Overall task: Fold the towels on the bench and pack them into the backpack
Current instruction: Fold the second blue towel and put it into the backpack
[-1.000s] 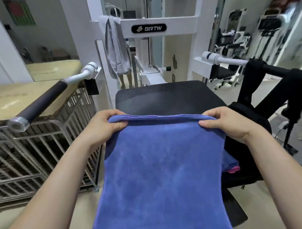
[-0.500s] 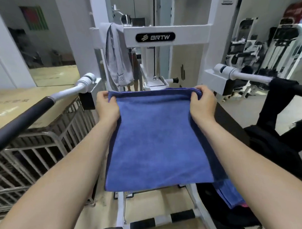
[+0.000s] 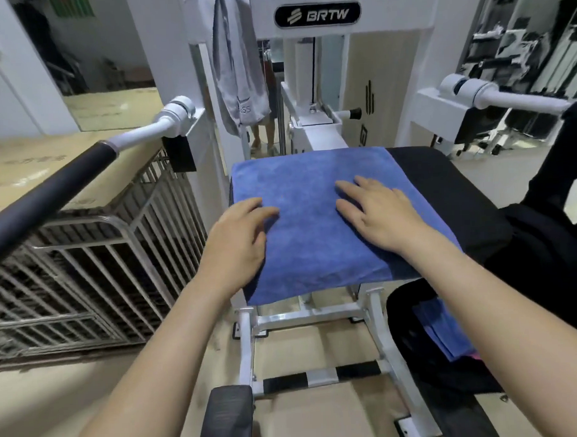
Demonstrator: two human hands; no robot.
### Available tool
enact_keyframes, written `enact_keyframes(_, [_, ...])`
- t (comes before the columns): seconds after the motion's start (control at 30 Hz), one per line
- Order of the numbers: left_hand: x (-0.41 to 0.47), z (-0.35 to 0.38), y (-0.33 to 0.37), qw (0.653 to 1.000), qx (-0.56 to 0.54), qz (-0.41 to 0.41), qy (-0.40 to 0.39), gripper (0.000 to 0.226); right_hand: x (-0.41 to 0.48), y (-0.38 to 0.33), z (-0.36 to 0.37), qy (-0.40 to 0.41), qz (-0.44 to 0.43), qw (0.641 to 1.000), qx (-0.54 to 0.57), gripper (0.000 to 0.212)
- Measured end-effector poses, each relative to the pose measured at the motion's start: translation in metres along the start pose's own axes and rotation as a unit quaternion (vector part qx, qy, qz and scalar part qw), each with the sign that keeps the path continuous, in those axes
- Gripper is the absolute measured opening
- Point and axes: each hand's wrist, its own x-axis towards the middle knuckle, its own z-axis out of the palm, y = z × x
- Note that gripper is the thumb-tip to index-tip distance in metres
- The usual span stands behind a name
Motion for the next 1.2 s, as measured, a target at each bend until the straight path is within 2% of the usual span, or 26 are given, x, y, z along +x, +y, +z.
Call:
enact_keyframes(0.07, [-0.029, -0.005, -0.001, 0.983, -0.061, -0.122, 0.122, 0.020, -0.040, -0.023, 0.006, 0.009, -0.044, 0.999, 0.013, 0.062])
enact_keyframes(0.1, [-0.045, -0.007, 0.004, 0.966, -0.103, -0.191, 0.142, 0.015, -0.062, -0.035, 0.012, 0.011, -0.070, 0.997, 0.010, 0.065])
enact_keyframes(0.17, [-0.070, -0.004, 0.015, 0.909, -0.241, -0.320, 0.117, 0.024, -0.094, -0.053, 0.026, 0.026, -0.124, 0.992, -0.029, 0.070])
enact_keyframes(0.23, [-0.084, -0.001, 0.023, 0.844, -0.347, -0.403, 0.071, 0.034, -0.106, -0.063, 0.040, 0.052, -0.150, 0.984, -0.081, 0.082])
enact_keyframes(0.27, [-0.088, -0.001, 0.026, 0.824, -0.377, -0.419, 0.057, 0.037, -0.108, -0.066, 0.045, 0.064, -0.146, 0.983, -0.094, 0.089])
enact_keyframes(0.33, [-0.092, -0.002, 0.031, 0.812, -0.409, -0.412, 0.065, 0.043, -0.108, -0.072, 0.049, 0.089, -0.122, 0.984, -0.091, 0.091])
enact_keyframes(0.43, [-0.092, -0.011, 0.038, 0.820, -0.433, -0.366, 0.078, 0.041, -0.106, -0.075, 0.054, 0.133, -0.114, 0.981, -0.086, 0.083])
enact_keyframes(0.53, [-0.090, -0.025, 0.037, 0.827, -0.461, -0.321, 0.037, 0.020, -0.103, -0.071, 0.055, 0.147, -0.116, 0.978, -0.090, 0.079])
enact_keyframes(0.6, [-0.091, -0.031, 0.029, 0.811, -0.500, -0.302, -0.002, 0.025, -0.103, -0.065, 0.055, 0.159, -0.114, 0.976, -0.094, 0.072])
enact_keyframes(0.67, [-0.092, -0.035, 0.018, 0.817, -0.510, -0.265, -0.045, 0.041, -0.102, -0.059, 0.053, 0.171, -0.122, 0.973, -0.093, 0.065])
enact_keyframes(0.7, [-0.092, -0.035, 0.014, 0.842, -0.480, -0.239, -0.059, 0.050, -0.101, -0.056, 0.051, 0.174, -0.129, 0.972, -0.090, 0.062])
enact_keyframes(0.77, [-0.089, -0.031, 0.011, 0.922, -0.343, -0.178, -0.037, 0.055, -0.096, -0.052, 0.046, 0.177, -0.144, 0.971, -0.077, 0.058])
enact_keyframes(0.83, [-0.084, -0.026, 0.013, 0.972, -0.207, -0.106, 0.035, 0.034, -0.094, -0.051, 0.039, 0.166, -0.155, 0.972, -0.065, 0.058])
enact_keyframes(0.87, [-0.082, -0.025, 0.013, 0.981, -0.167, -0.075, 0.065, 0.021, -0.094, -0.050, 0.035, 0.153, -0.154, 0.974, -0.063, 0.060])
enact_keyframes(0.97, [-0.078, -0.027, 0.008, 0.990, -0.076, -0.006, 0.123, 0.024, -0.097, -0.036, 0.025, 0.119, -0.123, 0.984, -0.052, 0.065])
enact_keyframes(1.07, [-0.080, -0.031, 0.004, 0.989, -0.049, 0.088, 0.109, 0.023, -0.107, -0.027, 0.007, 0.123, -0.068, 0.990, 0.007, 0.057])
enact_keyframes(1.13, [-0.087, -0.035, 0.007, 0.990, -0.099, 0.081, 0.060, 0.027, -0.115, -0.025, -0.010, 0.097, -0.040, 0.993, 0.047, 0.044])
enact_keyframes(1.2, [-0.092, -0.041, 0.008, 0.988, -0.145, 0.022, 0.046, 0.027, -0.123, -0.023, -0.024, 0.051, -0.034, 0.996, 0.070, 0.032])
